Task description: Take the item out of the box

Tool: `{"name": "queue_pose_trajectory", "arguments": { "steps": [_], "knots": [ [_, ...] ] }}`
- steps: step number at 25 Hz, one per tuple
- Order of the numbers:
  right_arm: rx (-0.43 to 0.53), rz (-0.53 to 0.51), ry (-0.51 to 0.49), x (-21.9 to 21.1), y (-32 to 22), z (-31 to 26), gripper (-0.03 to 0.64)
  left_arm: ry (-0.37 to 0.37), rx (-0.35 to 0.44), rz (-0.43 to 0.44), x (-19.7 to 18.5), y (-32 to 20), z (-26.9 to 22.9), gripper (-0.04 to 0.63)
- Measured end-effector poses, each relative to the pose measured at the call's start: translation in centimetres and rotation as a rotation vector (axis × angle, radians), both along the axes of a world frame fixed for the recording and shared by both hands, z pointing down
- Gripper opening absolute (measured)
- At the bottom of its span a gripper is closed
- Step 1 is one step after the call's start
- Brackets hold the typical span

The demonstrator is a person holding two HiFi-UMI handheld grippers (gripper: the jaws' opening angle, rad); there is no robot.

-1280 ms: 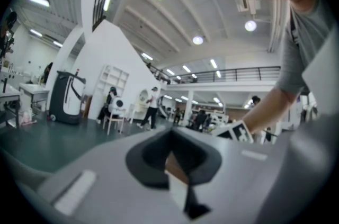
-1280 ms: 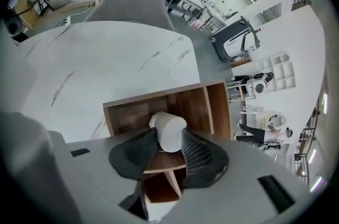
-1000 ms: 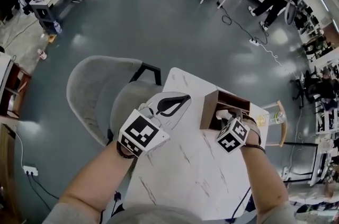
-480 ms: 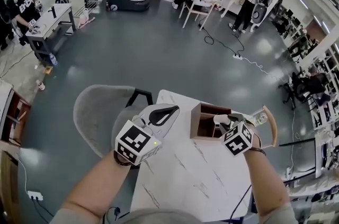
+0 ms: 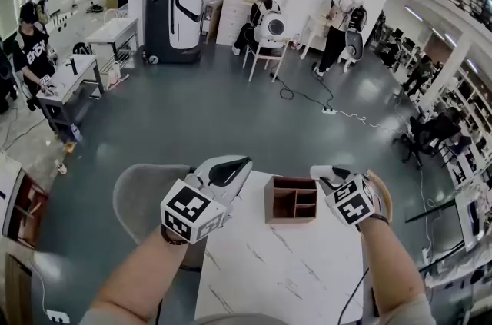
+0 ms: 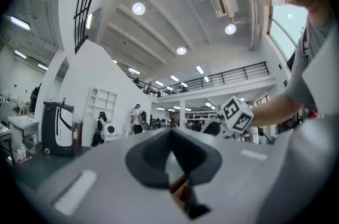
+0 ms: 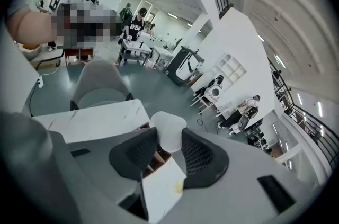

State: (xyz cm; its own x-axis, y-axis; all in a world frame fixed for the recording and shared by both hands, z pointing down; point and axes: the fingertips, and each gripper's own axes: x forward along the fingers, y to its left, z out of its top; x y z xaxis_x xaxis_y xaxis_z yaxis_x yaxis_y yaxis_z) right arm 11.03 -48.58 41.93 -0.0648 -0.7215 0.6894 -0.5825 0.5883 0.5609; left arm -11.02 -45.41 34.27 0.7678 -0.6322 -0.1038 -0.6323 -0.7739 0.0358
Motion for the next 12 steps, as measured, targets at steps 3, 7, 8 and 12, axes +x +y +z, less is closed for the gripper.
{"name": "queue_pose_trajectory", "arguments": {
  "steps": [3, 7, 8, 12],
  "knots": [
    [0.058, 0.002, -0.051, 0.1, 0.2, -3.3, 0.149, 0.013, 0.024, -0.001, 0.3, 0.3, -2.6, 0.002],
    [0.140, -0.008, -0.134, 1.1, 1.1, -8.0, 0.149, 0.019, 0.036, -0.009, 1.6, 1.4, -5.5, 0.002],
    [0.159, -0.013, -0.156, 1.4, 1.4, -9.1, 0.149, 0.017, 0.041, -0.012, 2.0, 1.7, -6.2, 0.002],
    [0.231, -0.043, -0.239, 3.3, 2.8, -12.7, 0.149, 0.015, 0.069, -0.030, 4.3, 3.0, -8.8, 0.002]
  ]
}}
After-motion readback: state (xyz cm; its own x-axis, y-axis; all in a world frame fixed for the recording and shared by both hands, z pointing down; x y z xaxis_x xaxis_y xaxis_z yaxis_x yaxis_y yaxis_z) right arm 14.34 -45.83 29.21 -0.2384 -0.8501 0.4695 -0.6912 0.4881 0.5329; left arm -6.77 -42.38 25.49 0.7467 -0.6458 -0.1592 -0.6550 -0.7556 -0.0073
